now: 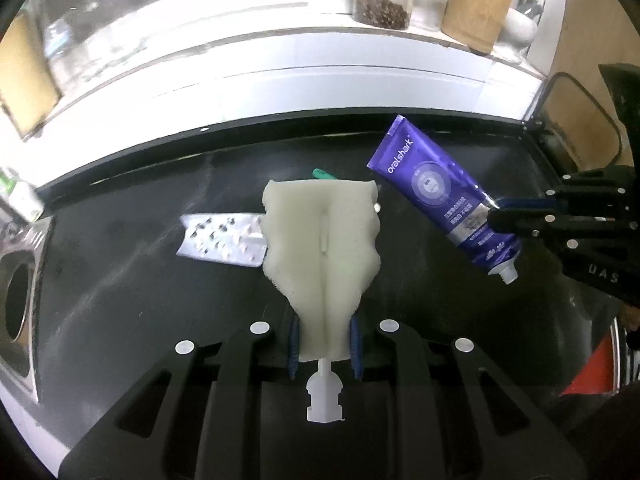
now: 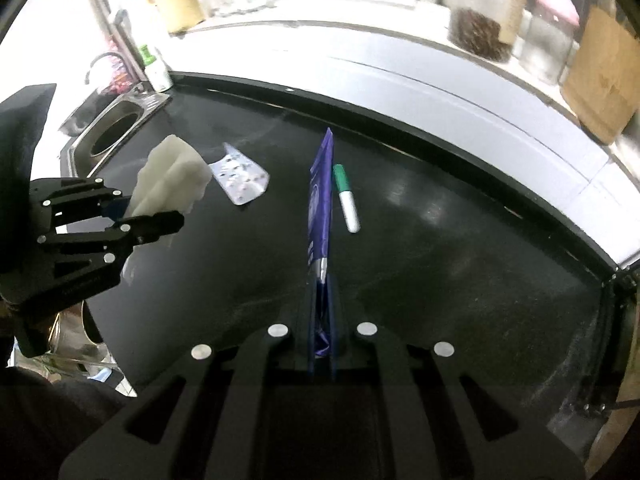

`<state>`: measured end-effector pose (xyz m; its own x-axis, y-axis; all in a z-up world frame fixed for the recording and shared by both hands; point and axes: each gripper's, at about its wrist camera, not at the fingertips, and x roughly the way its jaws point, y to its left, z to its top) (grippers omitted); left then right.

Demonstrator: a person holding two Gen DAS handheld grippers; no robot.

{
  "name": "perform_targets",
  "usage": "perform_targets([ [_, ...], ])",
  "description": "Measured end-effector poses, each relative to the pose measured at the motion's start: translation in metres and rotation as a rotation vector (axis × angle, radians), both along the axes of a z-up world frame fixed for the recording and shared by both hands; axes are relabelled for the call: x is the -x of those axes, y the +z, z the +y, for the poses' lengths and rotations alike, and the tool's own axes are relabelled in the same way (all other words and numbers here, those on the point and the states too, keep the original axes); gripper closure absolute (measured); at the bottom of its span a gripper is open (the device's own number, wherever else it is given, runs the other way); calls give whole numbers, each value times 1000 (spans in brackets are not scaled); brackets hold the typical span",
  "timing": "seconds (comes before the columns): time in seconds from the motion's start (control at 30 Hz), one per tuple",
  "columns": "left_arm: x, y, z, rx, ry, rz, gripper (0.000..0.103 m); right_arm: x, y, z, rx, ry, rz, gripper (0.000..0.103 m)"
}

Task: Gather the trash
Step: 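Lift the foam and blue tube and turn toward the bin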

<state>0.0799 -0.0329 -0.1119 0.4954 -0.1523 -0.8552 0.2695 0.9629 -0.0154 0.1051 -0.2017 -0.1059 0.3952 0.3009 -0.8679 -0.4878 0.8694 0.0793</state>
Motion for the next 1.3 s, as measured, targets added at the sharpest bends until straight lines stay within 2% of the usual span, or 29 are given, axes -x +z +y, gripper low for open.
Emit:
perform_targets([
  [0.27,38,11,15,-18,39,-23,84,35,11,18,8,26,-22,97],
  [0.47,56,16,32,-27,70,-42,84,47,18,33,14,53,-42,97],
  [0.7,85,26,81,-25,196,-64,84,60,33,87,11,165,-75,97],
  [0.93,156,24,174,-58,463,-74,84,89,39,199,-25,397,-83,97],
  [1.07,212,11,236,-63,658,-47,84,123,35,287,-53,592,-52,97],
  [1.23,283,-22,310,-45,895,21,84,182,10,392,-70,812,19,97],
  [1.3,309,-40,337,-37,968,49,84,209,-10,438,-66,895,71,97],
])
